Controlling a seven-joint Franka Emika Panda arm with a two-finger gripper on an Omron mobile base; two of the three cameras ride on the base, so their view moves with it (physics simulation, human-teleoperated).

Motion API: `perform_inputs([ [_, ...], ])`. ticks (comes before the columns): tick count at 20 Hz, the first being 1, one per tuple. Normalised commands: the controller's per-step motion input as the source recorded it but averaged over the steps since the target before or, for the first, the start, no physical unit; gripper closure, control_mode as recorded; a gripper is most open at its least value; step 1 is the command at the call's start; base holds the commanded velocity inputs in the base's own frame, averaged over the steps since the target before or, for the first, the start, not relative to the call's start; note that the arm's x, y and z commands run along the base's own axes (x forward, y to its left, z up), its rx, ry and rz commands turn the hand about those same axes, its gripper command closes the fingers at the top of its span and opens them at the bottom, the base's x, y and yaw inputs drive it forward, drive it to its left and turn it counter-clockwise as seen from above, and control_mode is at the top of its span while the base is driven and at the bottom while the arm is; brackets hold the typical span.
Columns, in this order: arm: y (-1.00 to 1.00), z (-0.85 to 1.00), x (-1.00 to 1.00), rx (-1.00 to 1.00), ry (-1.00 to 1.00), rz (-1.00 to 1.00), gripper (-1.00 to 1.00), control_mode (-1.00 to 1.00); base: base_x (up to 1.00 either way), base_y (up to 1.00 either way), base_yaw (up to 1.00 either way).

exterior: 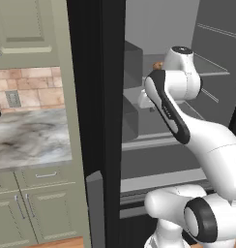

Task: Move the pork loin and scallops from the top shelf to the second highest shelf to make space. Then, place the pitcher from the counter on the cleared top shelf.

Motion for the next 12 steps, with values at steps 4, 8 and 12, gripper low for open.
perform_inputs([
  [4,-0.01,0.07,-0.24,0.00,-0.16,0.00,-1.00,-1.00,0.00,0.00,0.00],
  [8,-0.30,0.55,-0.19,0.03,-0.46,-0.04,-1.00,-1.00,0.00,0.00,0.00],
  [12,-0.54,0.61,-0.01,0.07,-0.41,-0.10,-1.00,-1.00,0.00,0.00,0.00],
])
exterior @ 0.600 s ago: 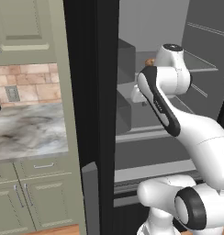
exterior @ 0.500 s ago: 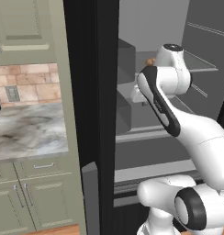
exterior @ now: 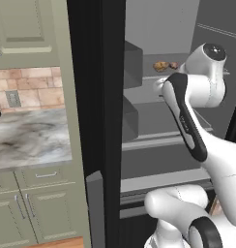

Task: Move the pork loin and scallops from the top shelf to the second highest shelf to make space. Then, place the pitcher from the counter on the cleared top shelf.

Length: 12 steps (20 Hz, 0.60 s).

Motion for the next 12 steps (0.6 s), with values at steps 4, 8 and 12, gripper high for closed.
perform_inputs([
  [4,-0.53,0.34,0.04,0.03,-0.25,-0.11,-1.00,-1.00,0.00,0.00,0.00],
  [8,-0.33,0.43,0.35,0.01,-0.19,-0.10,-1.00,-1.00,0.00,0.00,0.00],
  [12,-0.17,0.28,0.58,0.00,-0.06,-0.08,-1.00,-1.00,0.00,0.00,0.00],
])
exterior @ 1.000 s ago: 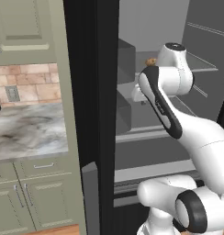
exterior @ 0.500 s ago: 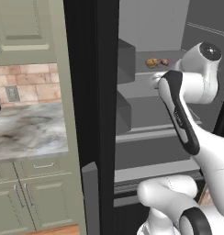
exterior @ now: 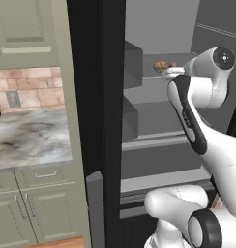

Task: Move the pork loin and scallops from the top shelf to the second highest shelf to make space. Then, place the pitcher from the counter on the cleared top shelf.

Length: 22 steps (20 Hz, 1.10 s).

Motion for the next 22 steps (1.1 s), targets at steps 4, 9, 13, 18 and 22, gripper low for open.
perform_inputs([
  [4,-0.03,0.03,0.78,0.00,0.02,-0.05,-1.00,-1.00,0.00,0.00,0.00],
  [9,0.00,0.00,0.80,0.02,0.03,-0.01,-1.00,-1.00,0.00,0.00,0.00],
  [13,0.00,0.00,0.58,0.07,0.00,0.00,-1.00,-1.00,0.00,0.00,0.00],
  [18,0.00,0.00,0.55,0.01,0.00,0.00,-1.00,-1.00,0.00,0.00,0.00],
  [22,0.00,-0.06,0.46,0.00,0.00,0.00,-1.00,-1.00,0.00,0.00,0.00],
])
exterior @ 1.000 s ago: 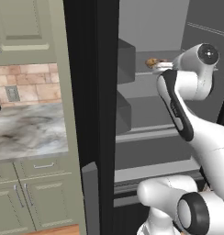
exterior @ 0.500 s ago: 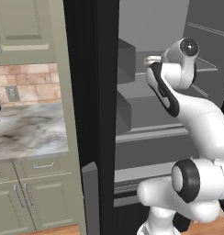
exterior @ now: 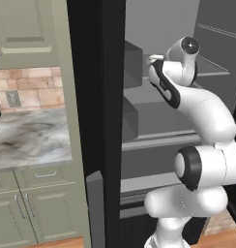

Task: Move the pork loin and scallops from the top shelf to the second highest shelf to make space. Then, place the pitcher from the counter on the cleared top shelf.

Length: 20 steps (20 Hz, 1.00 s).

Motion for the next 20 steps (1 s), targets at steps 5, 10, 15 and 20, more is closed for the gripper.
perform_inputs([
  [5,0.00,-0.14,0.44,0.00,0.01,0.00,-1.00,-1.00,0.00,0.00,0.00],
  [10,0.00,-0.21,0.40,0.00,0.00,0.00,-1.00,-1.00,0.00,0.00,0.00],
  [15,0.00,-0.25,0.37,0.00,0.01,0.00,1.00,-1.00,0.00,0.00,0.00],
  [20,0.00,-0.37,0.03,-0.02,0.06,0.00,1.00,-1.00,0.00,0.00,0.00],
])
